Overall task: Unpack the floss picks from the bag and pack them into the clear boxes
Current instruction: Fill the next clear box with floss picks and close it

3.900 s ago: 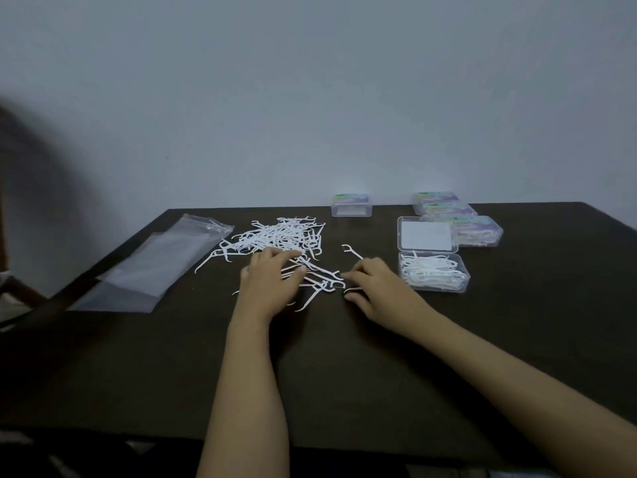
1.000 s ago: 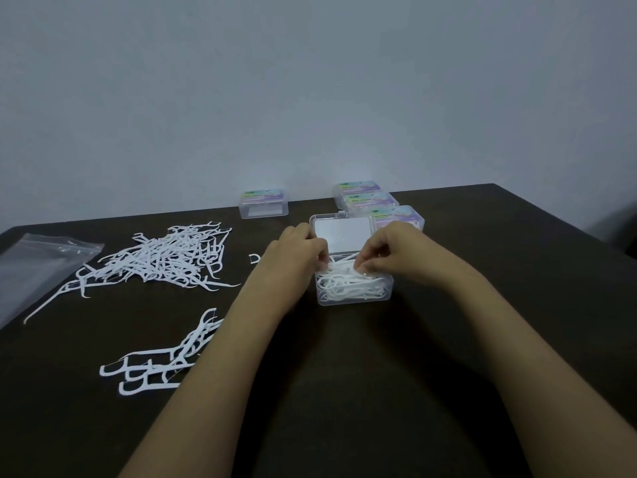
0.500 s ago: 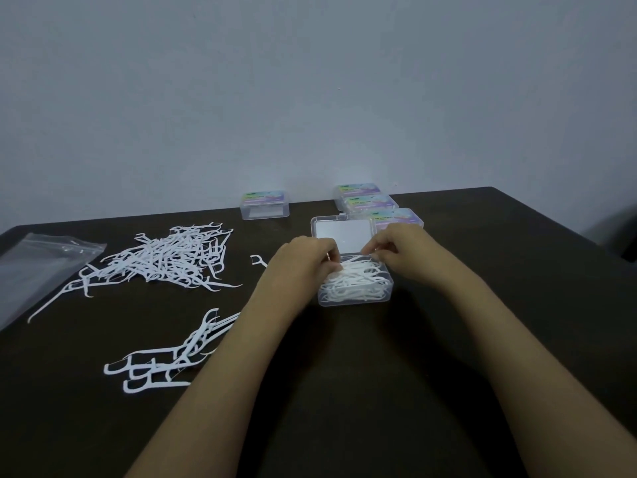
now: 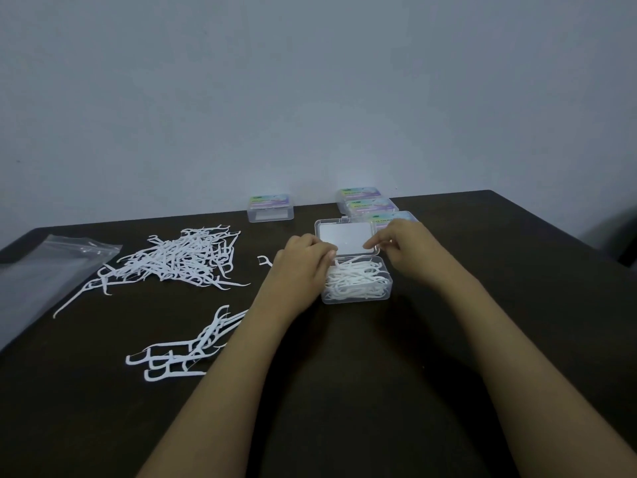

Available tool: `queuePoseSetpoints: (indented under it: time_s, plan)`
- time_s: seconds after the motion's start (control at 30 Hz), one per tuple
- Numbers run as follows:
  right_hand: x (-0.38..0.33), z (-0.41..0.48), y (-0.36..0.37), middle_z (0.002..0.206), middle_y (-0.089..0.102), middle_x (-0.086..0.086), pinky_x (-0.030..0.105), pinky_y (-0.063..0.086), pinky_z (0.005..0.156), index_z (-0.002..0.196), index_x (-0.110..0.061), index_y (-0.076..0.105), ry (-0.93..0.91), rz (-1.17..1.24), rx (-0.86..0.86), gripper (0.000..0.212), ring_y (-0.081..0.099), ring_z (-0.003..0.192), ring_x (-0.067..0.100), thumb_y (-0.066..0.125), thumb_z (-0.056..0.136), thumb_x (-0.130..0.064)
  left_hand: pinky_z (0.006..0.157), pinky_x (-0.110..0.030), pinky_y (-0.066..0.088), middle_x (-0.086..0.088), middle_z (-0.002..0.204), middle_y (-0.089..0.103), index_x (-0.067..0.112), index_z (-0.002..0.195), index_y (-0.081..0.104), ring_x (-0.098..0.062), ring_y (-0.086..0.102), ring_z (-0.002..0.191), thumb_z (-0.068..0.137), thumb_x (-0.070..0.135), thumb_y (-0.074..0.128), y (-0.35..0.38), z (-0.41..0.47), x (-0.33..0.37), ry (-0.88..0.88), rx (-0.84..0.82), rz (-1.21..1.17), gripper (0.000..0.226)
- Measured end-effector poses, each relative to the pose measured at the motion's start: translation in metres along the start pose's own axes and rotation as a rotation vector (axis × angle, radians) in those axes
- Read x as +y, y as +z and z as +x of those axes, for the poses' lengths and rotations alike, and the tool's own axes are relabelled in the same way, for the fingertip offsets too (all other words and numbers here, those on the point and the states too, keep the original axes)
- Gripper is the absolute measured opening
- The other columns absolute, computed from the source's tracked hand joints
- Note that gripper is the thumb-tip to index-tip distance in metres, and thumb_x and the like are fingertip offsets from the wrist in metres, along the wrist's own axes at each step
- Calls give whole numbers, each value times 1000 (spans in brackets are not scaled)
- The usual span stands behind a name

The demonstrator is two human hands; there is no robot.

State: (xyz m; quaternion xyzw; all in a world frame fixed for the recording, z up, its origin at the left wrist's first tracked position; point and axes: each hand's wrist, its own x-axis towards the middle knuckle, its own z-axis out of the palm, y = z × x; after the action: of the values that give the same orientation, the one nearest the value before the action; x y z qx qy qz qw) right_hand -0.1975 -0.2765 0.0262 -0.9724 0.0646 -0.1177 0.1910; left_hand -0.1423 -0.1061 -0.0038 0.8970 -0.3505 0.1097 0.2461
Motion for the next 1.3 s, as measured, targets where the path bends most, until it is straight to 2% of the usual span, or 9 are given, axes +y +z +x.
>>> queuePoseSetpoints:
  time_s: [0.1, 0.27, 0.47, 0.57, 0.63, 0.7, 0.8, 1.13, 1.3]
  plan:
    - [-14, -6, 7, 120, 58, 8, 22, 37, 87, 118, -16, 63, -98, 23, 29, 30, 52, 101, 15, 45, 96, -10, 94, -38, 37, -4, 119, 56, 16, 123, 58, -22, 45, 112, 98, 23, 38, -6, -6, -8, -36, 63, 35, 33]
    - [-50, -20, 32, 98, 53, 5, 13, 25, 77, 119, -17, 62, -380, 147, 6, 28, 41, 94, 9, 55, 92, -20, 91, -39, 38, -9, 109, 61, 14, 117, 63, -27, 50, 107, 95, 20, 40, -27, -30, -28, -90, 184, 40, 32]
    - [-80, -32, 62, 110, 54, 8, 14, 28, 90, 124, -15, 59, -548, 85, -104, 35, 45, 107, 17, 58, 90, -25, 95, -36, 35, -2, 108, 60, 18, 113, 65, -21, 46, 110, 94, 17, 48, -69, -79, -74, -198, 201, 3, 25]
    - [-88, -36, 73, 123, 48, 7, 19, 30, 99, 132, -18, 51, -535, 12, -107, 44, 39, 119, 17, 56, 91, -33, 103, -41, 32, 1, 111, 56, 24, 113, 63, -20, 43, 117, 89, 37, 54, -80, -103, -85, -307, 162, -58, 29]
    - [-93, -37, 77, 137, 40, 9, 28, 28, 107, 138, -22, 43, -471, -60, -118, 49, 30, 130, 19, 51, 92, -38, 105, -40, 24, 4, 120, 49, 34, 121, 56, -16, 36, 124, 81, 57, 54, -84, -114, -84, -383, 55, -34, 47]
    - [-97, -37, 79, 146, 33, 9, 33, 25, 110, 141, -24, 39, -419, -154, -148, 49, 26, 134, 23, 45, 95, -39, 103, -38, 20, 6, 127, 41, 42, 129, 44, -14, 28, 128, 75, 64, 59, -82, -120, -81, -452, -99, 71, 60]
    - [-98, -35, 81, 145, 38, 6, 35, 29, 107, 138, -22, 43, -423, -272, -158, 42, 31, 131, 25, 37, 98, -36, 101, -34, 19, 6, 123, 38, 43, 128, 42, -14, 29, 126, 70, 64, 63, -78, -121, -80, -488, -194, 115, 66]
    - [-96, -29, 71, 121, 55, 4, 30, 33, 95, 121, -20, 61, -467, -281, -131, 31, 47, 114, 21, 43, 97, -28, 82, -30, 16, 11, 97, 47, 39, 107, 63, -7, 44, 110, 86, 43, 58, -64, -106, -65, -348, -83, 153, 22]
    - [-95, -29, 68, 111, 61, 7, 29, 38, 91, 107, -11, 66, -421, -198, -136, 23, 52, 106, 22, 50, 94, -20, 81, -30, 16, 10, 92, 43, 36, 109, 65, -9, 48, 106, 93, 35, 51, -57, -100, -59, -306, -46, 233, 22]
